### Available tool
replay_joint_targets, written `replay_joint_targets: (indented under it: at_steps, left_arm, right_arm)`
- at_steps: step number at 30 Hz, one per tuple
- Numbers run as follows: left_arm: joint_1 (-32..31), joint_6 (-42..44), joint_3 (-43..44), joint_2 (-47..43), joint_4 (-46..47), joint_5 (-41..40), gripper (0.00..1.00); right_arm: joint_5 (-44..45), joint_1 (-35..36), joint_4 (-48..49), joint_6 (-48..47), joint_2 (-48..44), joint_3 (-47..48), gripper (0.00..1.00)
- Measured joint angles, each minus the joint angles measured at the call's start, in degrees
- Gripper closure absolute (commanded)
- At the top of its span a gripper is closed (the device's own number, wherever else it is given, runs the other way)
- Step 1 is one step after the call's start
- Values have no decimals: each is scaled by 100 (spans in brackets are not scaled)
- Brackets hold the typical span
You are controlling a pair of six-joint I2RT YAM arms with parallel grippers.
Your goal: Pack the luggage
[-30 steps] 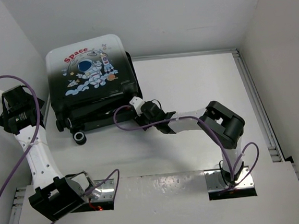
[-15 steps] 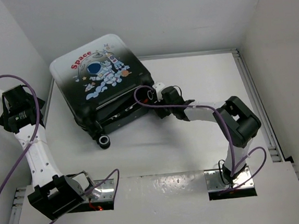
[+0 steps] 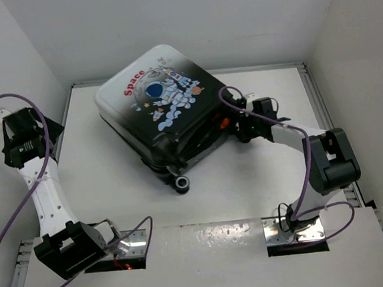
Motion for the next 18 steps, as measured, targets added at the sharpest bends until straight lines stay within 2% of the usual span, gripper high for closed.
replay_joint_targets:
  at_steps: [3, 4, 5, 7, 8, 9, 11, 14, 18]
  left_arm:
    - [0, 286, 0, 59, 98, 662, 1]
    - [0, 393, 0, 103, 133, 925, 1]
    - [0, 525, 2, 162, 173, 1196, 1]
    - [0, 898, 22, 380, 247, 2065, 1]
    - [0, 986, 35, 455, 269, 2273, 1]
    - [0, 1156, 46, 586, 310, 2640, 2]
    - [0, 1506, 55, 903, 374, 3539, 12]
    - [-17, 2055, 83, 1471, 413, 4638, 17]
    - [-175, 2524, 328, 2133, 378, 5051, 26]
  right_arm:
    - [-44, -640, -59, -245, -46, -2, 98]
    - [-50, -844, -52, -334, -48, -2, 92]
    - [-70, -1003, -72, -404, -48, 26, 75]
    - [-101, -1300, -199, -514, -26, 133, 58]
    - [-116, -1423, -260, -557, -7, 192, 57]
    - [-129, -1526, -374, -579, 22, 293, 53]
    - [-240, -1738, -616, -542, 90, 540, 50]
    - [-605, -1991, -820, -428, 31, 595, 47]
    - [-1493, -2378, -1248, -146, -815, 603, 47]
